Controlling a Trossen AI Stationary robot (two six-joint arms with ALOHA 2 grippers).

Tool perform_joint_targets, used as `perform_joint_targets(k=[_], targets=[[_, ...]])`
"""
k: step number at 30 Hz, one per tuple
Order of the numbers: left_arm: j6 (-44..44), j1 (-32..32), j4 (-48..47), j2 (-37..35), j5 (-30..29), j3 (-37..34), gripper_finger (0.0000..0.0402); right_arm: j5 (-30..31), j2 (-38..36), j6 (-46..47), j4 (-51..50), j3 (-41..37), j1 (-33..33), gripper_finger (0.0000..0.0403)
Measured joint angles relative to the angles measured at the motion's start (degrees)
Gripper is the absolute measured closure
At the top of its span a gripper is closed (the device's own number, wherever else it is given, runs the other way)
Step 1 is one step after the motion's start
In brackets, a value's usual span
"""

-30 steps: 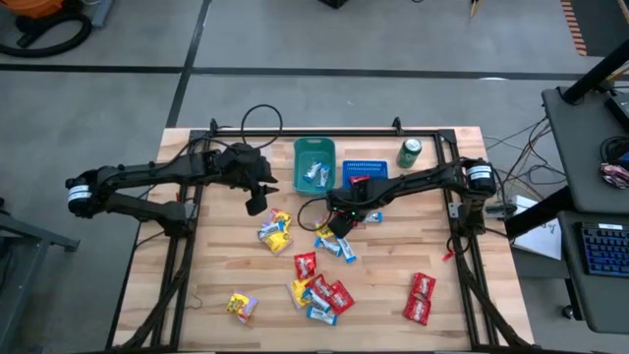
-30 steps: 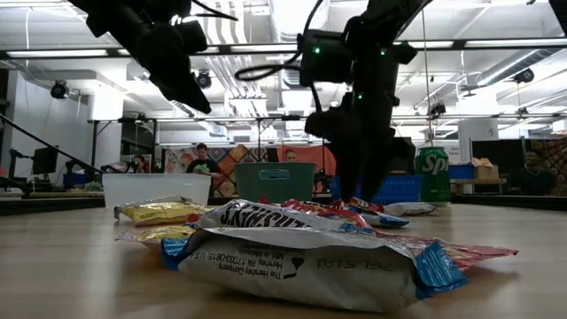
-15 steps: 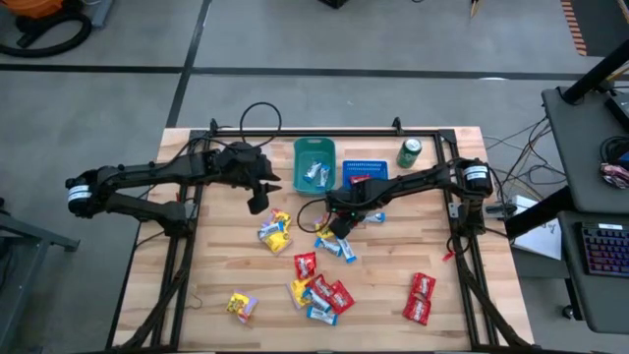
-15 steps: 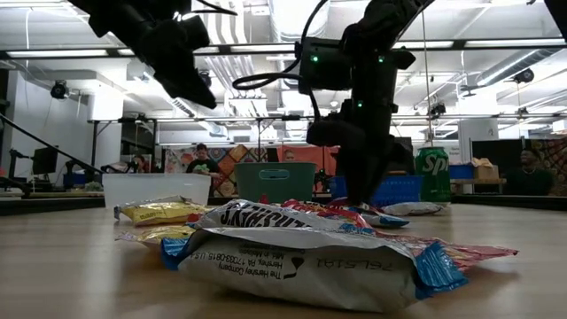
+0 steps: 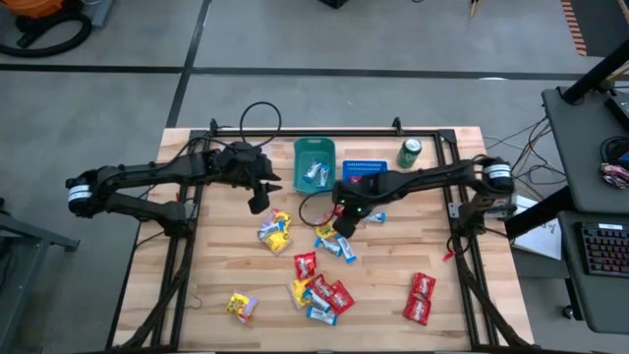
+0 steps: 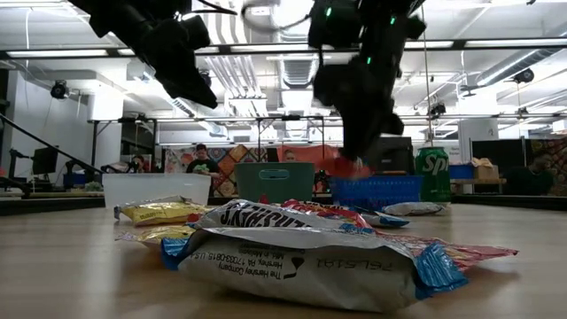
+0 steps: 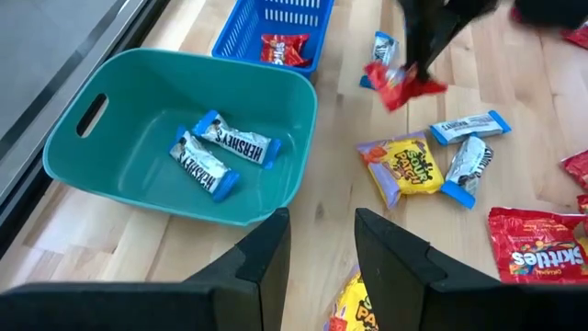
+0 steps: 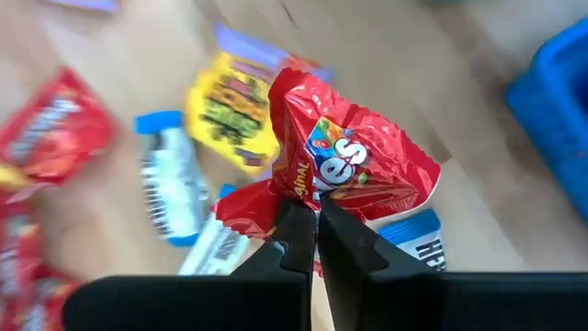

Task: Sort candy
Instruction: Put the red candy into the blue bin, then put the white chocolate into the green bin

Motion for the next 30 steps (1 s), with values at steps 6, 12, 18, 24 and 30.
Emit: perform_joint_targets(k=[6,12,18,24,30], targets=[[-0.7,0.0,0.1,1.1,0.0,0.0,0.0294,4.7,-7.3,-2.0,-2.4,0.1,-3.0,0.0394],[-1.2,0.0,0.6,1.6,0.0,0.0,0.0294,14.4,-8.6,-2.0,-11.5,-0.1,-10.7,0.0394],[-1.2,0.0,0.7,1.6,0.0,0.0,0.0294,16.1,-6.9,-5.0,-11.3,-1.4,-16.3,0.0394],[-1.2,0.0,0.7,1.7,0.1,0.0,0.0294,16.1,-5.6,-6.9,-11.0,-1.5,-17.9,0.0367],[-2.0,0.0,0.6,1.8,0.1,0.0,0.0294,16.1,-5.4,-8.9,-9.8,-1.5,-18.0,0.0321]])
